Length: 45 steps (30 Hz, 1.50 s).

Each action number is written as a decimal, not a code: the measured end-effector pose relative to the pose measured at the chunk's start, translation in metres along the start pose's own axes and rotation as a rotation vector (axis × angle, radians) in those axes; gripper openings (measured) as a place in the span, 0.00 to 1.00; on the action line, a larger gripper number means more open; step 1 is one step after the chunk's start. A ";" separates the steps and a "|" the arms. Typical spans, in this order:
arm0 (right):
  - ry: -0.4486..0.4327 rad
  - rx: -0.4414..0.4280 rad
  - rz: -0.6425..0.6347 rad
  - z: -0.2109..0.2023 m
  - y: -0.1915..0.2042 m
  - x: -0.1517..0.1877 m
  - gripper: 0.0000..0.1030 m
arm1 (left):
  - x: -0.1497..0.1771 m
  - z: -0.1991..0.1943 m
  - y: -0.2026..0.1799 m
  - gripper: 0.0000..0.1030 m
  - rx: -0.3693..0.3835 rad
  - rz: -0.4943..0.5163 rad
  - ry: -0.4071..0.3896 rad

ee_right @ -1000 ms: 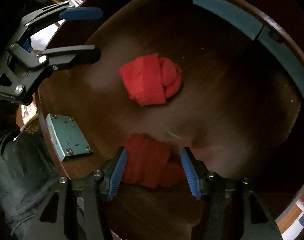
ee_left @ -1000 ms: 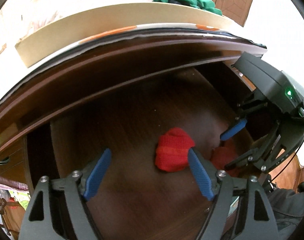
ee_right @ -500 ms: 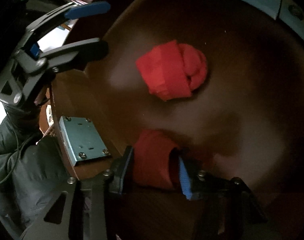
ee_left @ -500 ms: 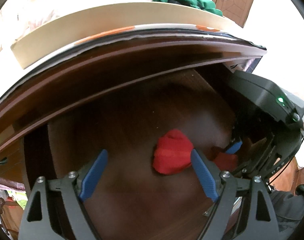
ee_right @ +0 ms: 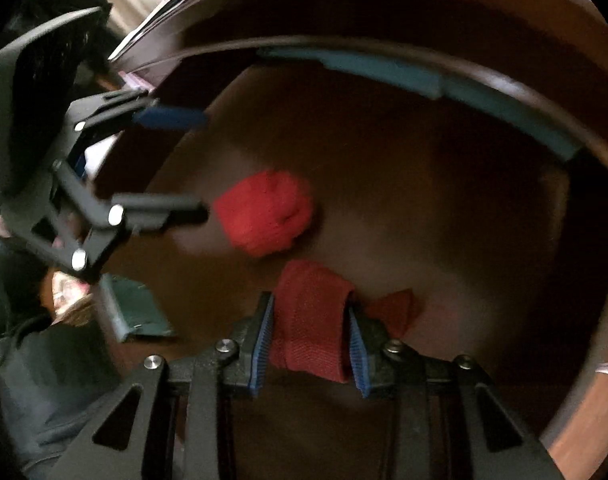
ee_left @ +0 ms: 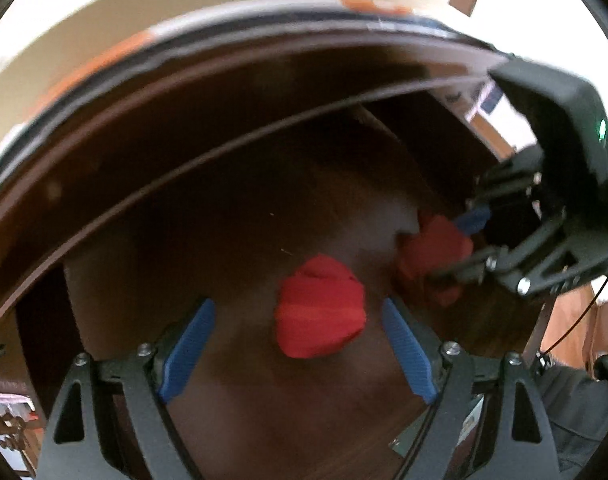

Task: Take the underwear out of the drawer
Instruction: 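Grasp the red sock with the left tool while the right tool grasps the dark red sock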

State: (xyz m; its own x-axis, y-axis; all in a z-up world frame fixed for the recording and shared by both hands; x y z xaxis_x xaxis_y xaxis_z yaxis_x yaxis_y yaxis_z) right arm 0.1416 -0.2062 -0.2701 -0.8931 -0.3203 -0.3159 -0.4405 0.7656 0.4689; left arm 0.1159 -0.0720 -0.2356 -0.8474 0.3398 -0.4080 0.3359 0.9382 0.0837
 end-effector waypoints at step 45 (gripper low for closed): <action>-0.184 0.071 -0.061 -0.021 0.027 0.010 0.35 | 0.006 -0.005 0.018 0.29 -0.037 0.034 -0.043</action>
State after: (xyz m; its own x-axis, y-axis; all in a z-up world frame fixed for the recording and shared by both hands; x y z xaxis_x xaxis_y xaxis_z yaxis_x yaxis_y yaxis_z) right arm 0.1185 -0.2007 -0.2429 -0.8302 -0.2656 -0.4902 -0.4803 0.7870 0.3872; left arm 0.1146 -0.0526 -0.2318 -0.8169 0.3688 -0.4434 0.3478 0.9283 0.1313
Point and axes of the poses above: each gripper's, at about its wrist camera, not at the fingertips, and z roughly the way its jaws point, y to its left, x to its underside, the point moved 8 cm from there along z, roughly the way its jaws point, and after that the axes turned 10 degrees about -x, right-handed, at the moved point
